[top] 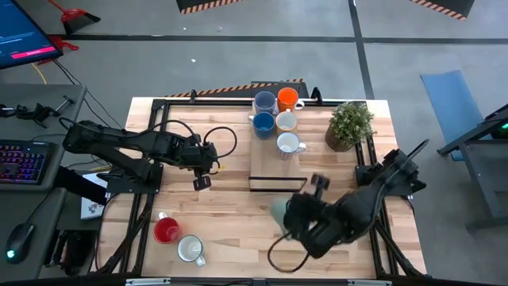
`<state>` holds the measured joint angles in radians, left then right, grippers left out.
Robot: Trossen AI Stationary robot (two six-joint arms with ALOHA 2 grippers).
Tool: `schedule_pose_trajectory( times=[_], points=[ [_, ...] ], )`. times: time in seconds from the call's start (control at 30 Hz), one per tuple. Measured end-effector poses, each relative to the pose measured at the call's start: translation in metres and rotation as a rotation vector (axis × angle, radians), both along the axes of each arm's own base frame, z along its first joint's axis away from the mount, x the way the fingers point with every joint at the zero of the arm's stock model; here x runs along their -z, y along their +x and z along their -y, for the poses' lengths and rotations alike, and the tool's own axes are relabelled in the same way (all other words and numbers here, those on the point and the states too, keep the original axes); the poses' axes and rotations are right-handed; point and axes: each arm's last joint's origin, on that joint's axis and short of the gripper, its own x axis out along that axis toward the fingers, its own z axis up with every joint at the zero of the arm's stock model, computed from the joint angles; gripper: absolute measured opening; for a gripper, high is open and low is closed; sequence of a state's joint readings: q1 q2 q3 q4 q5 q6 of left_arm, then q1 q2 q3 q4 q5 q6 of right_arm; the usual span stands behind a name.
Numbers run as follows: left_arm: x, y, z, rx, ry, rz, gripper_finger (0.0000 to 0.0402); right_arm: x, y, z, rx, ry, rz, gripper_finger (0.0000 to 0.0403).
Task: Place coffee mugs
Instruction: Put the green mug on the shelf next to the dark blue mug
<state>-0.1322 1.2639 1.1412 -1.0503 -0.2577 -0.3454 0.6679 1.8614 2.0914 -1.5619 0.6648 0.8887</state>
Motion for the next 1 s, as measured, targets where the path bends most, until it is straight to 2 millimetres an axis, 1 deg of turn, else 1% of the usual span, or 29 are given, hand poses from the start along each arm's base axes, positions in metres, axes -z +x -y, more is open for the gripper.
schedule_pose_trajectory(
  times=[0.1,0.17,0.27,0.4,0.47,0.6,0.73,0.83,0.93,1.0],
  points=[
    [0.0,0.0,0.0,0.0,0.0,-0.001,0.0074,-0.018,0.003,0.018,-0.002,-0.06,0.041,0.0001],
    [0.0,-0.001,0.001,-0.001,-0.021,-0.011,0.0074,-0.025,0.012,0.032,0.016,-0.078,0.062,0.0001],
    [0.003,-0.007,0.006,0.006,-0.066,-0.072,0.0074,-0.029,0.022,0.056,0.036,-0.121,0.032,0.0001],
    [0.005,-0.018,0.016,0.037,-0.06,-0.169,0.0074,-0.029,0.037,0.093,0.07,-0.155,-0.026,0.0],
    [0.006,-0.023,0.022,0.05,-0.054,-0.202,0.0074,-0.029,0.044,0.112,0.083,-0.142,-0.052,0.0],
    [0.007,-0.03,0.035,0.052,-0.057,-0.23,0.0074,-0.028,0.059,0.154,0.084,-0.018,-0.083,0.0],
    [0.006,-0.033,0.046,0.04,-0.039,-0.204,0.0074,-0.026,0.076,0.198,0.113,0.172,-0.026,0.0],
    [0.006,-0.035,0.053,0.025,-0.03,-0.182,0.0074,-0.022,0.083,0.229,0.175,0.268,0.005,0.0],
    [0.006,-0.037,0.058,0.016,-0.011,-0.162,0.0074,-0.011,0.089,0.252,0.234,0.322,-0.014,0.0],
    [0.006,-0.038,0.06,0.011,0.008,-0.147,0.0074,-0.001,0.096,0.259,0.245,0.342,-0.039,0.0]
  ],
)
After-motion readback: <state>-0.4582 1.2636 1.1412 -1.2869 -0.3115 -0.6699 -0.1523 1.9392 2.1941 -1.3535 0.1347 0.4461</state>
